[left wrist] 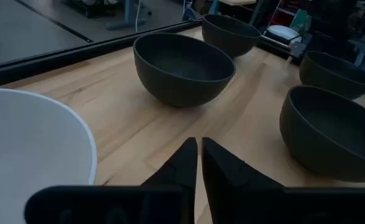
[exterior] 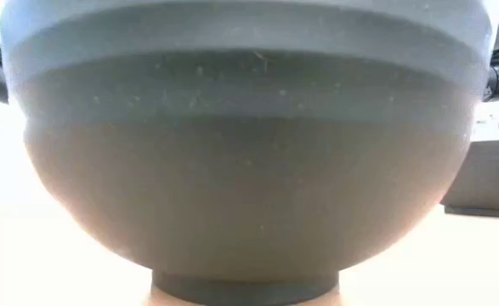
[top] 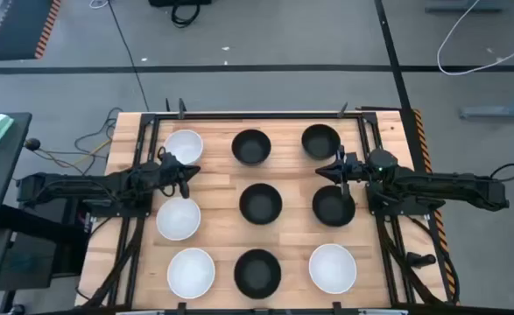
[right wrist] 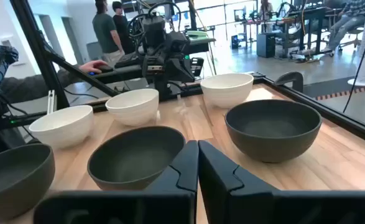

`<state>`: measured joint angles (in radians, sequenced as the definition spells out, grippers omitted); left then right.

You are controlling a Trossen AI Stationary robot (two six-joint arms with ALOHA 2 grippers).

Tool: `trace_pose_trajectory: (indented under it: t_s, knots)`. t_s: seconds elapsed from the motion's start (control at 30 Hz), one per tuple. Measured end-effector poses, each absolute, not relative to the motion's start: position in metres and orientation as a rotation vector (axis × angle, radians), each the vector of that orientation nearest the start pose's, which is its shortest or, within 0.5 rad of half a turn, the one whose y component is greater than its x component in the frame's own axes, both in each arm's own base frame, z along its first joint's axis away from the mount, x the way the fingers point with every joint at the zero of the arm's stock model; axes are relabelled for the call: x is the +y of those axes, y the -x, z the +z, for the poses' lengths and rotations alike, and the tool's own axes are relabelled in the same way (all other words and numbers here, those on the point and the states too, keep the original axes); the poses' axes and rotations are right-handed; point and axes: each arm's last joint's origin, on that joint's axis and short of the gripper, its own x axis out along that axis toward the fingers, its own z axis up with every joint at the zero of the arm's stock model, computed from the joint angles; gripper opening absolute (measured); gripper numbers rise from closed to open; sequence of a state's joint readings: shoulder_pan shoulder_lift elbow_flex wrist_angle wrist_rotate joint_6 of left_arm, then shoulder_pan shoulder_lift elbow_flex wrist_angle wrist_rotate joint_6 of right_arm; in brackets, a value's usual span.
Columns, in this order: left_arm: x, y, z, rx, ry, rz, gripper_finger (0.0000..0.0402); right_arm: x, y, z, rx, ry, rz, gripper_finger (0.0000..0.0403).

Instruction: Nest bowls inside each other

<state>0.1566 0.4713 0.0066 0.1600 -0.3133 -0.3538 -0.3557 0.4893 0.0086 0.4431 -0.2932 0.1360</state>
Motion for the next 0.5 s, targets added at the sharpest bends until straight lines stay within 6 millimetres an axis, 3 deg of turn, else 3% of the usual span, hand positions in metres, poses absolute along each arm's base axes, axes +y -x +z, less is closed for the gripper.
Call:
trace_pose_trajectory:
  t_s: [0.5]
  knots:
    - [0.0278, -0.1187, 0.1386, 0.22, 0.321, 0.515, 0.0036, -0.0365, -0.1223, 0.1639, 0.032, -0.148, -0.064, 0.0019]
